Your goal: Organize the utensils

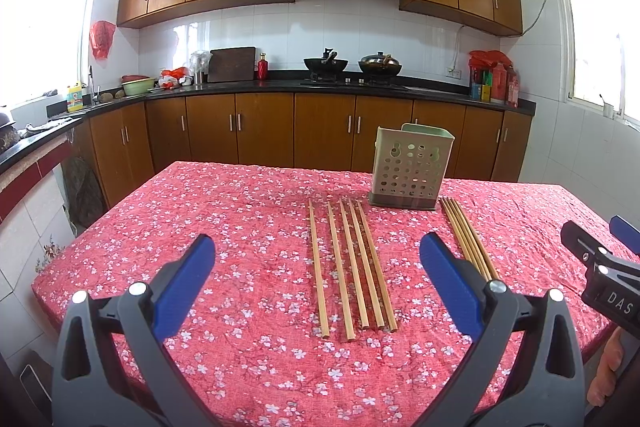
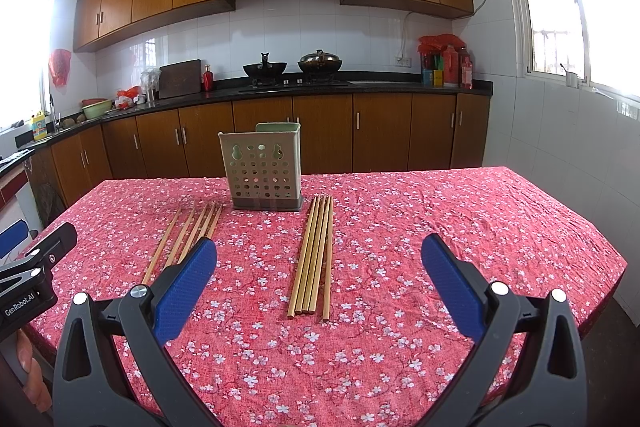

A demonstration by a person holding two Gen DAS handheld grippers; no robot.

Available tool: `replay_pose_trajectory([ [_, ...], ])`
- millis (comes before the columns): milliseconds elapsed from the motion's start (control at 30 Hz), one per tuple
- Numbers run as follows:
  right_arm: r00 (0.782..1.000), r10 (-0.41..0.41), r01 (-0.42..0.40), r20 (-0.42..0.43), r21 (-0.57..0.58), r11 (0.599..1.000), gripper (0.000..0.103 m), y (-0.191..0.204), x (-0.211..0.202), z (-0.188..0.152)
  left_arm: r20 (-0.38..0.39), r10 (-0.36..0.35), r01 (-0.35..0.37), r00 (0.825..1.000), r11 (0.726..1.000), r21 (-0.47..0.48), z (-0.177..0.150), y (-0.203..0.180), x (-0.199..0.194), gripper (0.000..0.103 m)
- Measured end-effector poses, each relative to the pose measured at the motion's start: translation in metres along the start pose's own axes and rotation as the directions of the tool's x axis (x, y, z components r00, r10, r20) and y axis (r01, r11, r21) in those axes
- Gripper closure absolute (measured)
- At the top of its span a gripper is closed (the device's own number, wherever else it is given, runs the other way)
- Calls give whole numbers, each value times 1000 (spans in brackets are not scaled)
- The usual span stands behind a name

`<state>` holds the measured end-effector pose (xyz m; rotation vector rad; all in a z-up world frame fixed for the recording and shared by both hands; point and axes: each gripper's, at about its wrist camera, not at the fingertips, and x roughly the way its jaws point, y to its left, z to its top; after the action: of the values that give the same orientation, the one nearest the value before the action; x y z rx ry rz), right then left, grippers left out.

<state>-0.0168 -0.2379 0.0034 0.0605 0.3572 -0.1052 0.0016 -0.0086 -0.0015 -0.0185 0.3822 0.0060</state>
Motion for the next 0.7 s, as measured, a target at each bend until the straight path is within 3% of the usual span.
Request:
replay_pose_trajectory([
  [700, 1000, 1, -1, -1, 0, 1000, 2, 0, 1, -2, -2, -3, 3, 1000, 1000, -1, 1, -1, 0, 4],
])
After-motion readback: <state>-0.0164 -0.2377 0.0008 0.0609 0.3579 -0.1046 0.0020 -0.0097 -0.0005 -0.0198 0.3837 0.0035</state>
